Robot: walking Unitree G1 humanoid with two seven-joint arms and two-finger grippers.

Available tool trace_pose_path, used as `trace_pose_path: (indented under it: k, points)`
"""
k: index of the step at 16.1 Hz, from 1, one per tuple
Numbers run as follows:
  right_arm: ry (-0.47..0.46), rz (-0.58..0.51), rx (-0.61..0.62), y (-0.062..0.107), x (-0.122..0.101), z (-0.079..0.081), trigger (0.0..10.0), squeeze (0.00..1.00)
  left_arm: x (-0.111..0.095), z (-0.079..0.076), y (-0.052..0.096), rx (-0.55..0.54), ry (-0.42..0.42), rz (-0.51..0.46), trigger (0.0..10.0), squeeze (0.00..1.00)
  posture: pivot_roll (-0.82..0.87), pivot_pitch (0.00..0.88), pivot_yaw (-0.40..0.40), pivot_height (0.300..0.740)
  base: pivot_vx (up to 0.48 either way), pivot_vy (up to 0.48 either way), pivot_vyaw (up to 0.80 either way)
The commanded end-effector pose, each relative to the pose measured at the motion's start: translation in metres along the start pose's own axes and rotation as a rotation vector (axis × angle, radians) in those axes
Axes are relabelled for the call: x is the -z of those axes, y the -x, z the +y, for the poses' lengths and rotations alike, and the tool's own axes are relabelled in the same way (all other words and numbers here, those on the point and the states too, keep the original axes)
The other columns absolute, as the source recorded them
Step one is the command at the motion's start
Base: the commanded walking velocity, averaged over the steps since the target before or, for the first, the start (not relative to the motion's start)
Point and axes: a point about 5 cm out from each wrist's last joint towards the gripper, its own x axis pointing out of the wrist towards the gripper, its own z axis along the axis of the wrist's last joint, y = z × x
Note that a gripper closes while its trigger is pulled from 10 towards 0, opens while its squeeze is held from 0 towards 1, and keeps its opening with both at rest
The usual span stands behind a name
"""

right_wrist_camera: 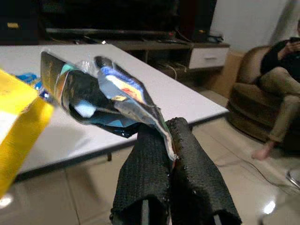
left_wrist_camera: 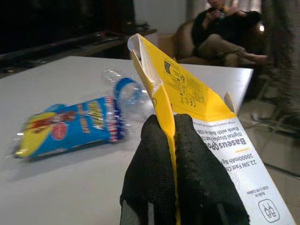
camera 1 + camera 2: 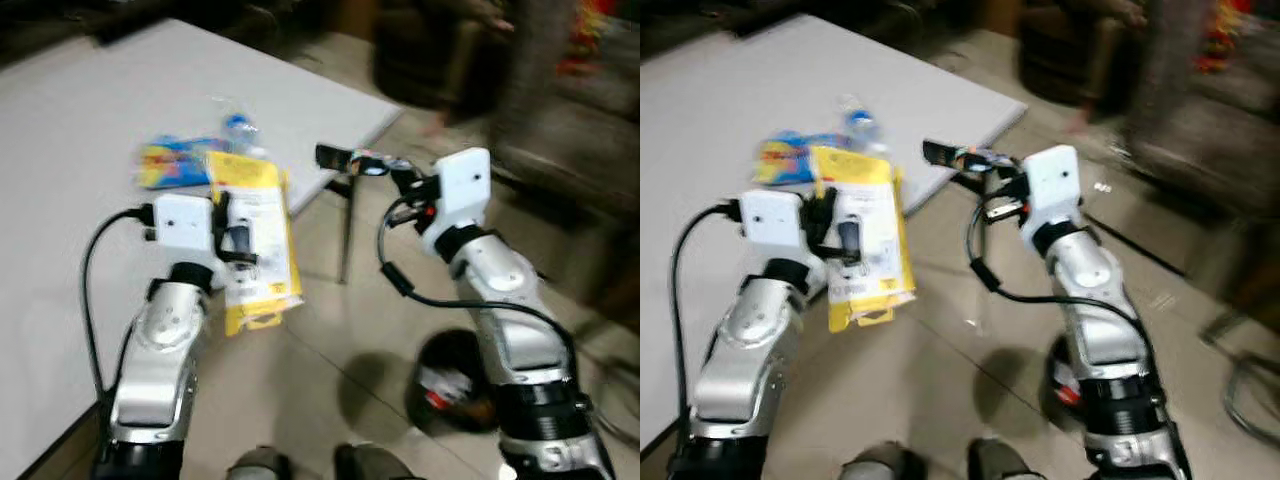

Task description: Picking trash to rubbish bin

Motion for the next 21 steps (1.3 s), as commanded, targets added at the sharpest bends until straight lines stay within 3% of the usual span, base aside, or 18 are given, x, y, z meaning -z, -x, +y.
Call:
trace_pose_path:
  k: [1, 9, 18, 21]
  points:
    - [-0.003, -0.006, -0.010, 0.000, -0.004, 0.002, 10.0, 0.00, 0.000, 0.000, 0.001, -0.004, 0.001, 0.006, 1.9, 0.00, -0.10, 0.154, 0.044, 0.740, 0.000, 0.000, -0.68]
    - [-0.013, 0.000, 0.006, 0.000, -0.004, 0.000, 10.0, 0.00, 0.005, 0.004, 0.000, -0.002, 0.016, 0.033, 2.3, 0.00, -0.10, 0.155, 0.047, 0.740, 0.000, 0.000, -0.67]
    - [-0.017, 0.021, 0.006, 0.000, 0.002, 0.000, 10.0, 0.00, 0.024, 0.009, 0.002, 0.006, 0.006, 0.102, 2.7, 0.00, -0.10, 0.150, 0.045, 0.740, 0.000, 0.000, -0.67]
    - [-0.034, 0.058, 0.017, 0.001, 0.014, 0.000, 10.0, 0.00, 0.039, 0.013, 0.003, 0.010, -0.011, 0.154, 2.8, 0.00, -0.10, 0.150, 0.045, 0.740, 0.000, 0.000, -0.67]
